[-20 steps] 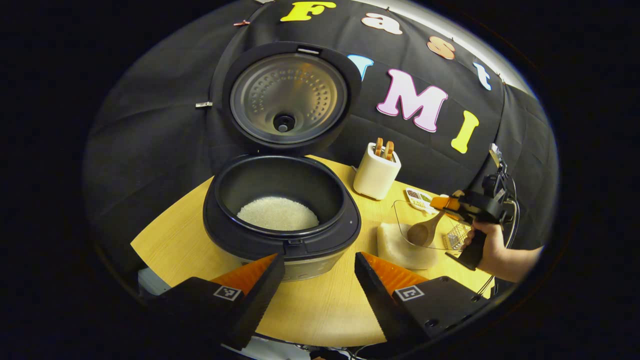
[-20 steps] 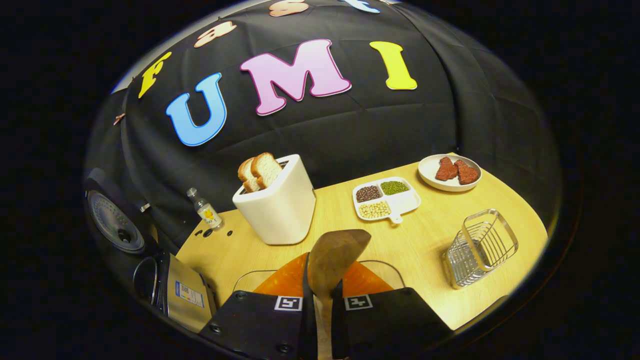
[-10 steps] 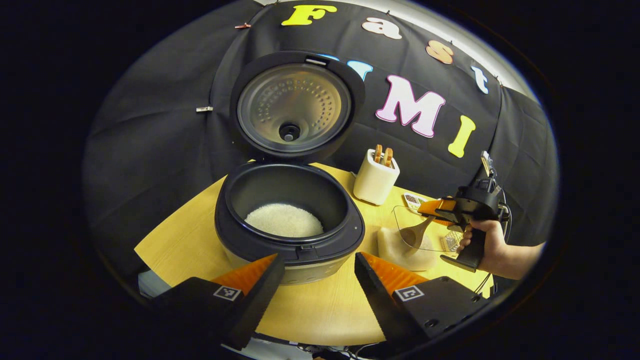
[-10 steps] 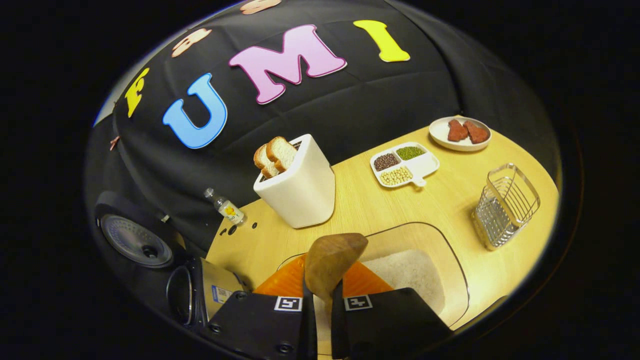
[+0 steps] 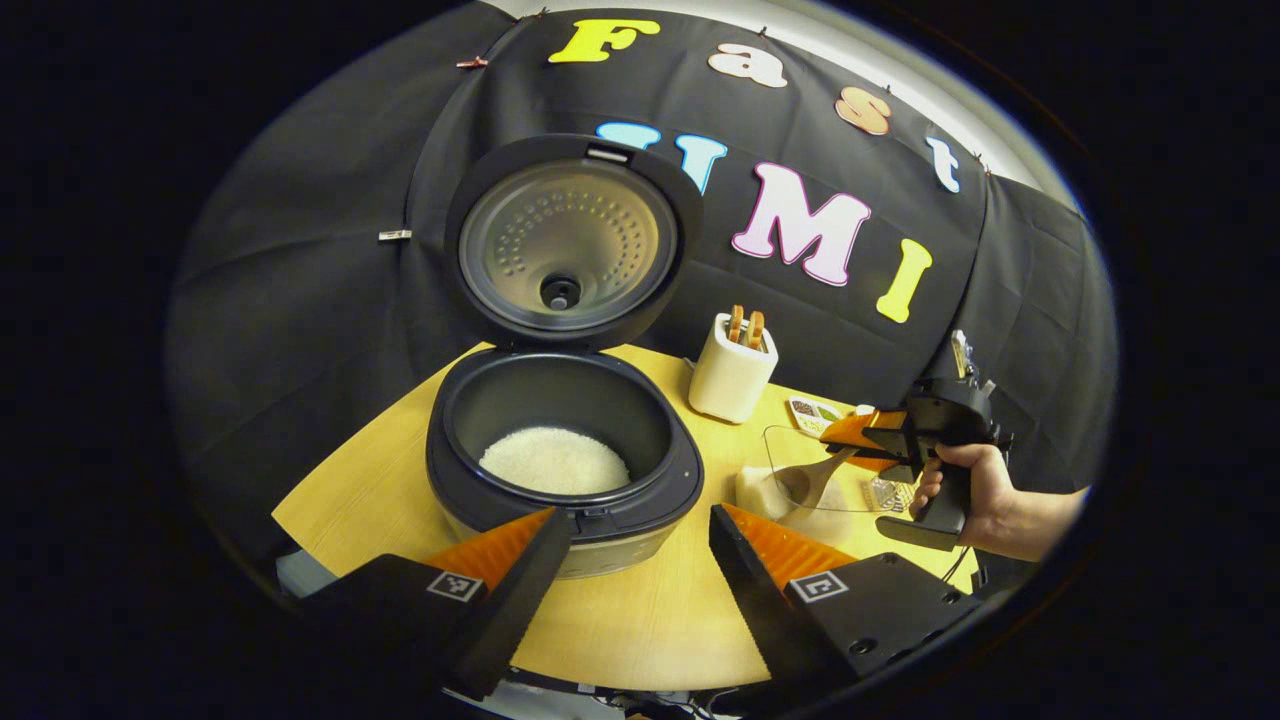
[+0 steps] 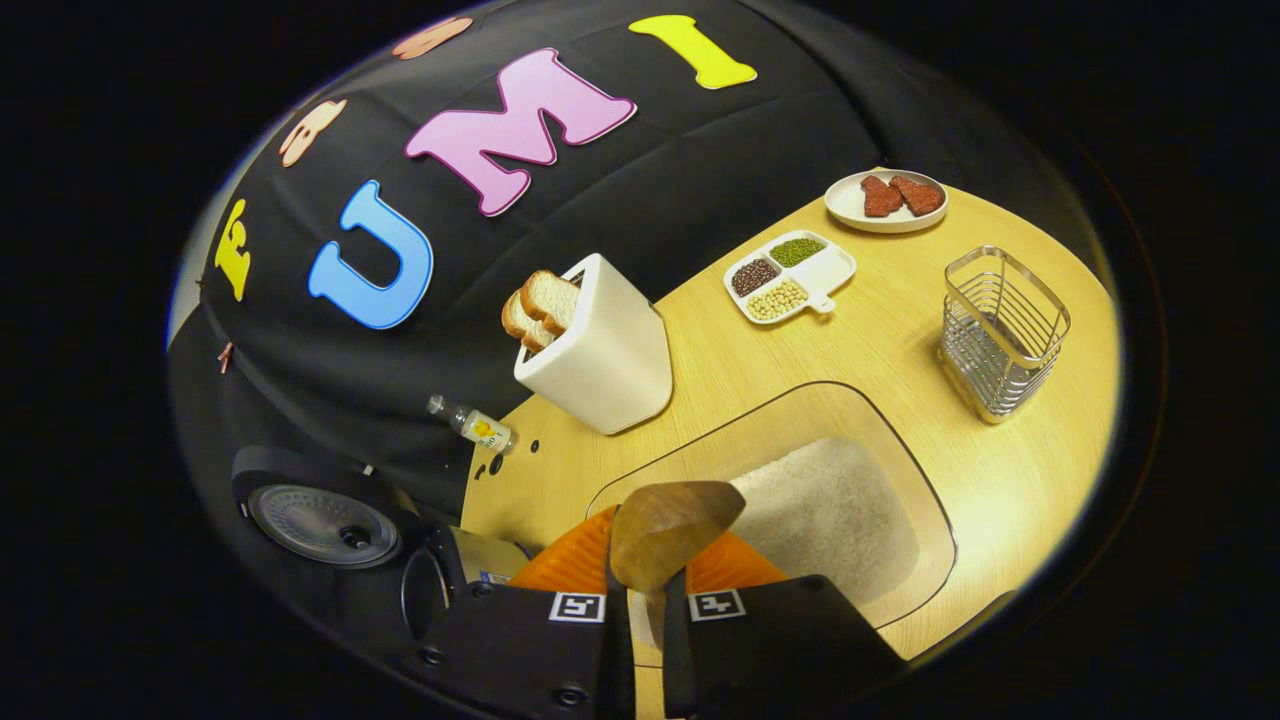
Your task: Close the left gripper, press the button to open the rice cooker; take a wooden spoon from the chopstick holder with the right hand, scoop a spoonful of rice and pour it into the rice cooker, then put the wooden spoon back into the chopstick holder.
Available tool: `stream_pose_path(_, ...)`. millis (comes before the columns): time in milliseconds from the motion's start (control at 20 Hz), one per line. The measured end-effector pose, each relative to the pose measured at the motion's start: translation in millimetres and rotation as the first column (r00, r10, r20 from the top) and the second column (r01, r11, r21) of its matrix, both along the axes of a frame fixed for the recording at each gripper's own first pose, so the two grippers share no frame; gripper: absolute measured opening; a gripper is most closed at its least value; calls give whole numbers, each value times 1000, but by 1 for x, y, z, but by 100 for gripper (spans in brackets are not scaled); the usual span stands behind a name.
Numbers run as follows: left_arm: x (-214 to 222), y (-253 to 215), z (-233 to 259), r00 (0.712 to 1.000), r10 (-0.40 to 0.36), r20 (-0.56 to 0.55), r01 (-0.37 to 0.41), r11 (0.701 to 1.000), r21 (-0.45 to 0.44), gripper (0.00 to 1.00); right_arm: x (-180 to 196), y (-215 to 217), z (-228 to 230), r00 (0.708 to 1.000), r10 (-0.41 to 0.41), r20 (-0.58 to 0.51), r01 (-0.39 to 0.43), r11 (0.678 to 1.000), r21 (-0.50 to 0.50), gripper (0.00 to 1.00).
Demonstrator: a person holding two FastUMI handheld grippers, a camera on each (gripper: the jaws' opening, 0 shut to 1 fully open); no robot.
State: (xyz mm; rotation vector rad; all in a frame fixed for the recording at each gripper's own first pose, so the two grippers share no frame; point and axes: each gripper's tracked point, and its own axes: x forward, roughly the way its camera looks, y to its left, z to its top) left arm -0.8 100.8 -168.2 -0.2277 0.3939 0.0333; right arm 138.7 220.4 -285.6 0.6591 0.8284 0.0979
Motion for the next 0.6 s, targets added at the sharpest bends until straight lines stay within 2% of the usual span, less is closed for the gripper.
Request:
stream_pose_path(250, 5, 0, 25, 999, 3, 53, -4, 1000, 11, 95, -2, -40, 1, 987, -144, -76, 151, 984, 96, 15)
stream_pose_path(550, 1, 8, 43, 995, 42, 86, -46, 998, 37, 95, -6, -90, 7, 951, -267, -158, 294, 938, 183, 15)
stream_pose_path(600, -1, 10, 45, 995, 54, 90, -57, 998, 35, 92, -5, -97, 11, 944, -287, -164, 316, 928, 195, 16)
